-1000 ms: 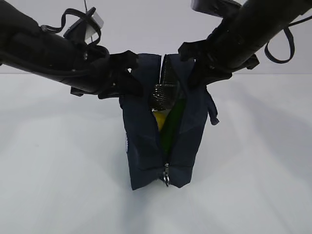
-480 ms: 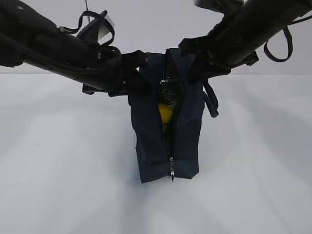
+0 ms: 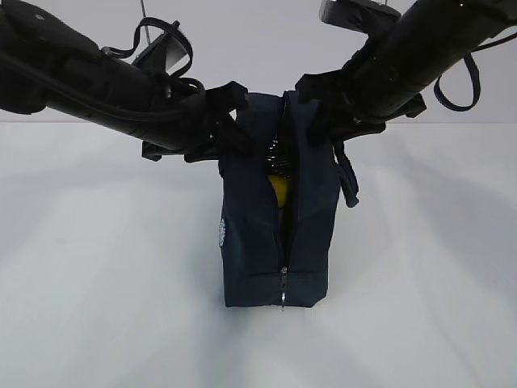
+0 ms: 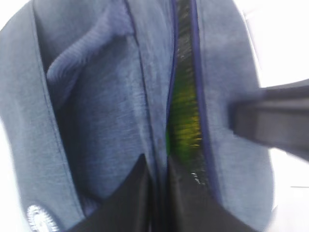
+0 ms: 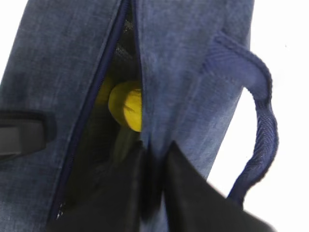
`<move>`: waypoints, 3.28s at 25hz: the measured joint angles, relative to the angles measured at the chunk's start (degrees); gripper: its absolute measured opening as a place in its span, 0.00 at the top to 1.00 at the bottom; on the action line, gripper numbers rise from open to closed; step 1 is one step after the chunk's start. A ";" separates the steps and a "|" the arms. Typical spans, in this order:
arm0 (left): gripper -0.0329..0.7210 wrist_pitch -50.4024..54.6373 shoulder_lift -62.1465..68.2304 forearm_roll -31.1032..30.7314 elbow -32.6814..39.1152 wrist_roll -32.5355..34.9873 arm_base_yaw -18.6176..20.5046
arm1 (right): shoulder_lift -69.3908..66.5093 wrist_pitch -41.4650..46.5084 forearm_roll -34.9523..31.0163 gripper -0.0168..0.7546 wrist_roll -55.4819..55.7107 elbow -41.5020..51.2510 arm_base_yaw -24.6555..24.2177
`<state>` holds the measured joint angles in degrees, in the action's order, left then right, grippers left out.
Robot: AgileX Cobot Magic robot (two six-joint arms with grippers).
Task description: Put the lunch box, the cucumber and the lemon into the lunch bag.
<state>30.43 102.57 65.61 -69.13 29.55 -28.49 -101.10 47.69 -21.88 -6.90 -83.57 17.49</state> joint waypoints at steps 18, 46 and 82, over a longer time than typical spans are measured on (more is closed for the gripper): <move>0.27 -1.00 -4.97 -5.19 -0.09 0.51 1.14 | 7.64 3.90 1.94 0.23 0.00 0.00 -0.63; 0.32 22.07 -35.66 -39.80 9.84 -16.58 1.35 | 43.49 9.14 -5.64 0.23 -1.47 31.88 -0.63; 0.37 13.49 -49.06 -39.72 23.23 -16.70 1.35 | 56.96 -16.15 -25.69 0.23 -30.39 60.17 1.69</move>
<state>43.92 53.51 25.88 -45.90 12.85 -27.14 -44.14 31.54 -47.57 -37.29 -23.40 19.18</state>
